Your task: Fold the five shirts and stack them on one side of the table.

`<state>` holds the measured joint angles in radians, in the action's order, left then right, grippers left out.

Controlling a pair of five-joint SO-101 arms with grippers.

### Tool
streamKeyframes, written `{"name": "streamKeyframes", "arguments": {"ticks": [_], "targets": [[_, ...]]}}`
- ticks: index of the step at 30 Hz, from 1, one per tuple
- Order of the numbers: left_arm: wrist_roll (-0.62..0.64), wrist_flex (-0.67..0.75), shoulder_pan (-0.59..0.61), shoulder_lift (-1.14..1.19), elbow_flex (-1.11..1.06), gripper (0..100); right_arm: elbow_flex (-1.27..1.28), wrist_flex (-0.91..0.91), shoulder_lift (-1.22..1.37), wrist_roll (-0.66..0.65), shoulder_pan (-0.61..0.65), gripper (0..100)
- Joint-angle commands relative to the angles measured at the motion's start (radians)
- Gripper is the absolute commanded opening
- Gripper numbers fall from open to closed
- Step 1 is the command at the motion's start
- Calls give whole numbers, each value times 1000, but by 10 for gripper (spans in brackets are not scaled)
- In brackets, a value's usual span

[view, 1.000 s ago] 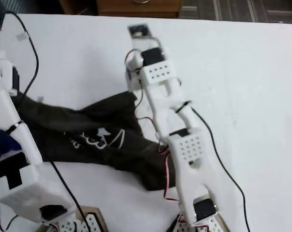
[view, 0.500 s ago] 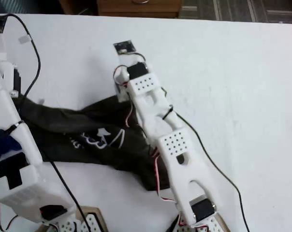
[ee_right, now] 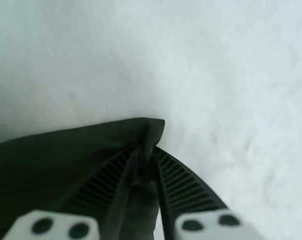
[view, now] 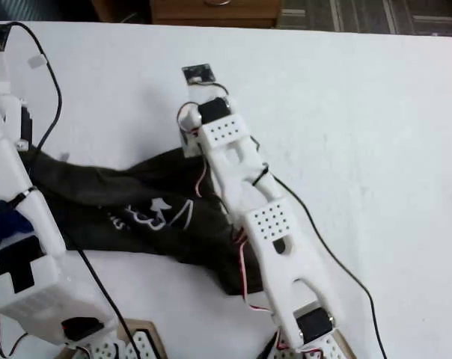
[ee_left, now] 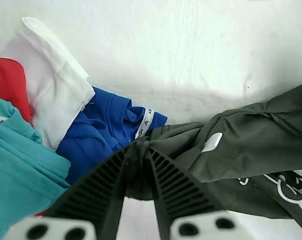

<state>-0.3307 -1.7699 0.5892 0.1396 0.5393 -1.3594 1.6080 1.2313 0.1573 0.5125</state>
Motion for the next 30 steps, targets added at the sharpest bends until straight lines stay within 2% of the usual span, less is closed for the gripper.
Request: {"name": "streamKeyframes", "arguments": {"ticks": [1,10,16,22,30], "targets": [[-5,-8,-6,-57,10,27,-25,53,-137,12,-7,19],[2,-8,-12,-127,12,27,-23,159,-559,9,-114,19],[2,-8,-69,-285,10,27,-23,159,-839,-69,-96,19],[3,-8,-72,-414,10,27,-14,159,-1070,-133,-97,19],[5,-8,-68,-571,8,27,-12,159,-1362,-222,-202,19]]}}
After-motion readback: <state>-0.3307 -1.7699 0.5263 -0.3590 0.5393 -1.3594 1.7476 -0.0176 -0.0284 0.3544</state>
